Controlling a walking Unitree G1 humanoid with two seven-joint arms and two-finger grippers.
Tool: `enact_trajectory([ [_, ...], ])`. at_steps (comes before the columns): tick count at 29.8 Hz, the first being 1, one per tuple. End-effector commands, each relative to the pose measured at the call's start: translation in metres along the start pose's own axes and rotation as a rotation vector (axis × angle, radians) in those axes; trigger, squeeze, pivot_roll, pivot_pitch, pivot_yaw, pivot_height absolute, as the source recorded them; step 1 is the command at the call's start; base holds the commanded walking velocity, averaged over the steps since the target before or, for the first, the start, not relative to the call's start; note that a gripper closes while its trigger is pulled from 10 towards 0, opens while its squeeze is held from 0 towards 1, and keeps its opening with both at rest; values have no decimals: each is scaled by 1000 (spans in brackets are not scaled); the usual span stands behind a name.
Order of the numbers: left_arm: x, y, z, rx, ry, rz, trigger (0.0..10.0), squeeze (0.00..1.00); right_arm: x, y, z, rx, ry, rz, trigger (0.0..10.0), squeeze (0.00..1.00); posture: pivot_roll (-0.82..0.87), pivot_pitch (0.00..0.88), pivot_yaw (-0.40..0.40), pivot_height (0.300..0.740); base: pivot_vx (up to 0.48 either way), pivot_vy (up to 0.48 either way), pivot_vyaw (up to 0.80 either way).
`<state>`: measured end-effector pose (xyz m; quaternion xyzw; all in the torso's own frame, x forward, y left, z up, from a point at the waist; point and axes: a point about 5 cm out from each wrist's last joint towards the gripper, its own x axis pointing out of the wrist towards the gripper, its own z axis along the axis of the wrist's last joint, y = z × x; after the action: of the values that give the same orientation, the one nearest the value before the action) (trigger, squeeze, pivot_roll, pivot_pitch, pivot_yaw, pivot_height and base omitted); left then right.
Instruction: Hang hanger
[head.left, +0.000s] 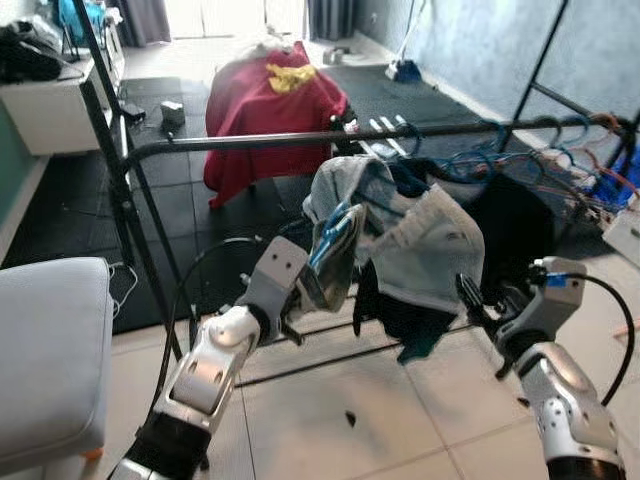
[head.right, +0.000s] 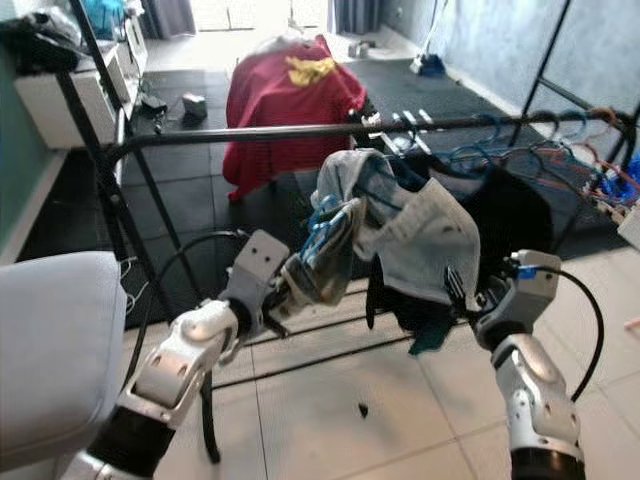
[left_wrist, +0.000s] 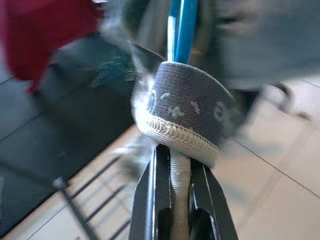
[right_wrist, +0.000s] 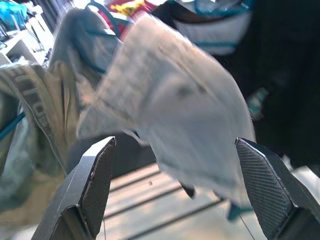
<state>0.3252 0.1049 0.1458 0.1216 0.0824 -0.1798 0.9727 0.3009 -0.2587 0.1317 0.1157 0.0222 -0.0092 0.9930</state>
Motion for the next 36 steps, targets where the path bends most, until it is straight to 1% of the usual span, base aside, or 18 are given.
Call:
enact_trajectory([
  [1,-1,14,-7,-47,32,94,10000,0,-1,0,-6,11,16,-3,10000,0,-59,52,-67,740,480,0,0],
  [6,-6,29,1,-107,-27,207,10000,0,-2,0,-6,13,16,-3,10000,0,-59,50,-64,740,480,0,0],
  [11,-13,36,6,-116,-72,262,10000,0,-2,-1,-7,14,21,-2,10000,0,-57,50,-64,740,175,0,0],
  [14,-20,34,10,-63,-116,267,10000,0,-2,-1,-7,12,27,-1,10000,0,-55,50,-66,740,0,0,0],
  [15,-22,29,9,-13,-134,225,10000,0,-2,-1,-8,11,29,-1,10000,0,-54,50,-66,740,0,0,0],
  [17,-27,16,0,102,-113,135,10000,0,-2,-1,-7,11,31,0,10000,0,-54,53,-67,740,0,0,0],
  [19,-27,16,0,102,-113,135,10000,0,-2,-1,-7,11,31,0,10000,0,-54,53,-67,740,0,0,0],
  [20,-29,12,-7,153,-88,104,10000,0,-2,-1,-7,11,32,0,10000,0,-54,53,-67,740,0,0,0],
  [23,-29,12,-7,153,-88,104,10000,0,-2,-1,-7,11,32,0,10000,0,-54,53,-67,740,0,0,0],
  [24,-33,11,-16,205,-38,89,10000,0,-2,-1,-7,11,32,0,10000,0,-56,61,-66,740,0,0,0],
  [25,-38,16,-26,249,13,99,10000,0,-2,-1,-7,12,32,-1,10000,0,-54,63,-61,740,0,0,0],
  [27,-38,16,-26,249,13,99,10000,0,-2,-1,-7,12,32,-1,10000,0,-54,63,-61,740,0,0,0],
  [28,-42,21,-31,284,49,122,10000,0,-2,-1,-7,13,32,-2,10000,0,-54,63,-61,740,0,0,0],
  [29,-42,21,-31,284,49,122,10000,0,-2,-1,-7,13,32,-2,10000,0,-54,63,-61,740,0,0,0],
  [31,-57,32,-37,319,46,203,10000,0,-2,-1,-7,15,31,-3,10000,0,-51,66,-57,740,0,0,0],
  [32,-57,32,-37,319,46,203,10000,0,-2,-1,-7,15,31,-3,10000,0,-51,66,-57,740,0,0,0],
  [34,-77,34,-43,343,22,265,10000,0,-1,-1,-6,20,31,-3,10000,0,-42,71,-58,740,0,0,0],
  [36,-77,34,-43,343,22,265,10000,0,-1,-1,-6,20,31,-3,10000,0,-42,71,-58,740,0,0,0],
])
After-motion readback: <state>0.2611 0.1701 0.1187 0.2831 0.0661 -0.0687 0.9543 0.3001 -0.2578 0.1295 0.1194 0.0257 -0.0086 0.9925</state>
